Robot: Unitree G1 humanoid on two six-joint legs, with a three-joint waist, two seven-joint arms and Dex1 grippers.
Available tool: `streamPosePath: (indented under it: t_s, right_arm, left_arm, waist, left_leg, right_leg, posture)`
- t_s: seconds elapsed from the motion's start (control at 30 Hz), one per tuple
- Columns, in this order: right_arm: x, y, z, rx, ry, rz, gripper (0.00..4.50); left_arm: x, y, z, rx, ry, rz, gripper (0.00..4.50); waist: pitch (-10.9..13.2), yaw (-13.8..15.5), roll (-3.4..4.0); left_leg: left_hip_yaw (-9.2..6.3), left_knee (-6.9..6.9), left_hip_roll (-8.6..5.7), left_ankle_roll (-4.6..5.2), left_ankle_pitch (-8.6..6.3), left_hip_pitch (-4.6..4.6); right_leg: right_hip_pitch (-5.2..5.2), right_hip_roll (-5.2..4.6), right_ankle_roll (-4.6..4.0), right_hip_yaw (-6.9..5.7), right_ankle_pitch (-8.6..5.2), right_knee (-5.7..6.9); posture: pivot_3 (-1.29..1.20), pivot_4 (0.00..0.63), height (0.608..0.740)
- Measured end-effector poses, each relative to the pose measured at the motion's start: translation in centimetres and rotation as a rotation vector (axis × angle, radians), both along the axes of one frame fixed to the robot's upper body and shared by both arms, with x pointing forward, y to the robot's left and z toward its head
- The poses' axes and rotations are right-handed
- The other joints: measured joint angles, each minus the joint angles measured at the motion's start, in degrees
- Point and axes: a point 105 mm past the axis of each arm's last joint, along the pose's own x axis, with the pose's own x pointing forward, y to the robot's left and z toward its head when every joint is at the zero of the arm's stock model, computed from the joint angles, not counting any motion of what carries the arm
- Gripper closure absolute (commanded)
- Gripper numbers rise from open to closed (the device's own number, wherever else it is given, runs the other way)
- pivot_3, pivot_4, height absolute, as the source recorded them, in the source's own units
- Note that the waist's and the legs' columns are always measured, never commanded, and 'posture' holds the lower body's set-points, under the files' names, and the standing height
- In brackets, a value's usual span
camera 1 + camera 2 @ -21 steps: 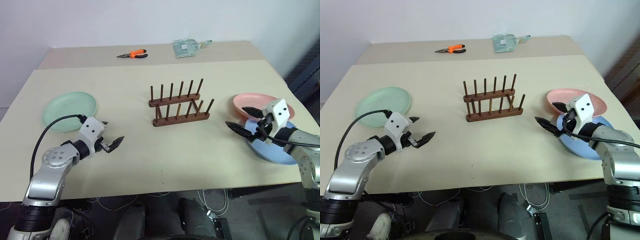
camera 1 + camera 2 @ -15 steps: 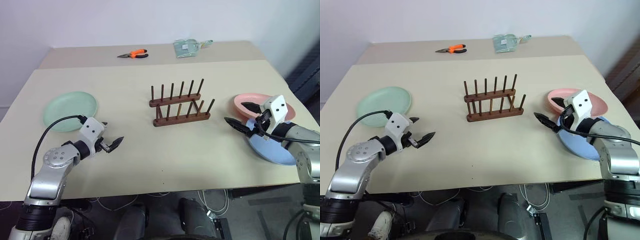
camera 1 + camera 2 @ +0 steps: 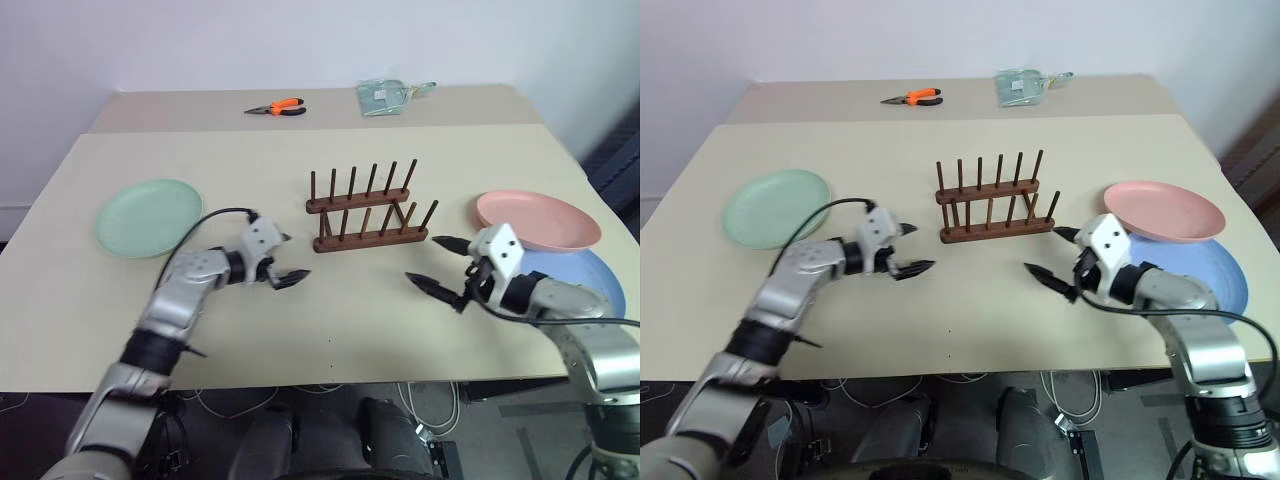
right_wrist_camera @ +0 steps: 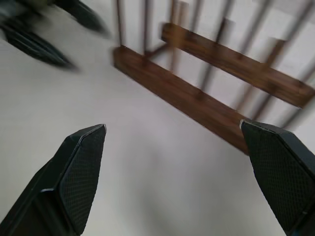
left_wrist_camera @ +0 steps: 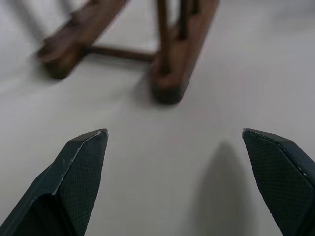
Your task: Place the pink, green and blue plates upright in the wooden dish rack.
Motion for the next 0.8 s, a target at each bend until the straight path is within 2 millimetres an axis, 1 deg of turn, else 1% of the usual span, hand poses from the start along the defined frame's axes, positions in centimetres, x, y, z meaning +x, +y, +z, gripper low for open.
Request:
streamPosePath:
  t_s: [0.13,0.23,0.27,0.37,0.4,0.43,0.5,0.63,0.7,0.73,0.77,0.8]
  right_arm:
    - [-0.9,0.4,-0.1,0.004,-0.007,-0.038,0.04]
    - [-1.6,0.4,-0.1,0.001,-0.013,-0.065,0.00]
    - [-2.0,0.2,-0.3,-0.004,-0.010,-0.077,0.00]
    - [-2.6,-0.1,-0.8,-0.010,0.005,-0.096,0.00]
    - [-2.7,-0.3,-0.8,-0.012,0.008,-0.105,0.00]
    - [-2.7,-0.4,-0.8,-0.015,0.007,-0.109,0.00]
    - [-2.9,-0.8,-0.9,-0.044,0.020,-0.101,0.00]
    - [-3.7,-2.1,-1.2,-0.125,0.076,-0.080,0.00]
    - [-4.0,-2.5,-1.2,-0.133,0.092,-0.070,0.00]
    - [-4.1,-2.8,-1.3,-0.143,0.104,-0.065,0.00]
    - [-4.2,-3.2,-1.5,-0.153,0.117,-0.069,0.00]
    - [-4.2,-3.6,-1.6,-0.158,0.128,-0.073,0.00]
  left_arm:
    - [1.4,-1.6,0.2,0.029,-0.009,-0.070,0.00]
    - [2.1,-2.8,0.1,0.023,-0.001,-0.090,0.81]
    - [2.2,-3.2,0.1,0.020,-0.002,-0.100,1.31]
    - [2.0,-3.7,-0.1,0.012,-0.003,-0.120,2.78]
    - [2.0,-3.8,-0.2,0.011,-0.004,-0.127,3.10]
    - [1.9,-3.8,-0.2,0.014,-0.009,-0.135,3.69]
    - [1.9,-3.5,-0.1,0.025,-0.033,-0.146,3.72]
    - [1.3,-2.9,-0.1,0.034,-0.050,-0.181,3.72]
    - [0.5,-2.3,-0.1,0.033,-0.030,-0.227,3.72]
    - [-0.2,-2.0,-0.3,0.033,-0.006,-0.262,2.70]
    - [-0.9,-1.5,-0.3,0.035,0.018,-0.295,2.33]
    - [-1.4,-1.1,-0.4,0.041,0.041,-0.317,1.85]
  waist:
    - [0.00,0.10,-0.04]
    - [-0.03,0.39,-0.08]
    - [-0.03,0.55,-0.11]
    - [-0.03,0.49,-0.13]
    - [-0.03,0.37,-0.13]
    - [-0.03,0.18,-0.13]
    - [-0.03,0.00,-0.13]
    - [-0.02,-0.21,-0.15]
    - [-0.01,-0.26,-0.16]
    - [0.00,-0.30,-0.15]
    - [0.02,-0.25,-0.17]
    - [0.03,-0.15,-0.19]
  left_leg:
    - [-0.02,0.01,0.00,0.01,0.00,0.02]
    - [-0.09,0.05,-0.04,0.01,-0.01,0.04]
    - [-0.09,0.06,-0.04,0.02,-0.01,0.04]
    - [-0.08,0.05,-0.03,0.02,-0.01,0.07]
    - [-0.08,0.05,-0.03,0.02,-0.01,0.07]
    - [-0.09,0.05,-0.03,0.02,-0.01,0.08]
    - [-0.09,0.03,-0.02,0.02,-0.01,0.08]
    - [-0.07,-0.03,0.00,0.06,-0.04,0.09]
    - [-0.07,-0.05,0.03,0.07,-0.04,0.09]
    - [-0.05,-0.06,0.03,0.07,-0.04,0.09]
    - [-0.06,-0.04,0.03,0.07,-0.04,0.06]
    - [-0.07,-0.02,0.04,0.07,-0.04,0.06]
  right_leg:
    - [0.04,-0.01,0.06,-0.03,-0.02,0.00]
    - [0.14,-0.04,0.11,-0.07,-0.05,-0.01]
    - [0.16,-0.04,0.12,-0.07,-0.05,-0.02]
    - [0.15,-0.04,0.12,-0.07,-0.05,0.00]
    - [0.15,-0.04,0.12,-0.07,-0.05,0.01]
    - [0.15,-0.04,0.12,-0.07,-0.05,0.02]
    - [0.15,-0.04,0.13,-0.08,-0.05,0.02]
    - [0.11,-0.02,0.16,-0.08,-0.06,0.02]
    - [0.09,-0.01,0.16,-0.09,-0.06,0.03]
    - [0.09,-0.01,0.15,-0.08,-0.07,0.03]
    - [0.08,-0.01,0.15,-0.09,-0.07,0.03]
    - [0.09,-0.01,0.14,-0.09,-0.07,0.03]
  posture:
    - [0.00,0.150,0.740]
    - [0.00,0.150,0.740]
    - [0.00,0.150,0.740]
    - [0.00,0.150,0.740]
    - [0.00,0.150,0.740]
    - [0.00,0.150,0.740]
    - [0.00,0.150,0.740]
    - [0.00,0.150,0.740]
    - [0.00,0.150,0.740]
    - [0.00,0.150,0.740]
    - [0.00,0.150,0.740]
    - [0.00,0.150,0.740]
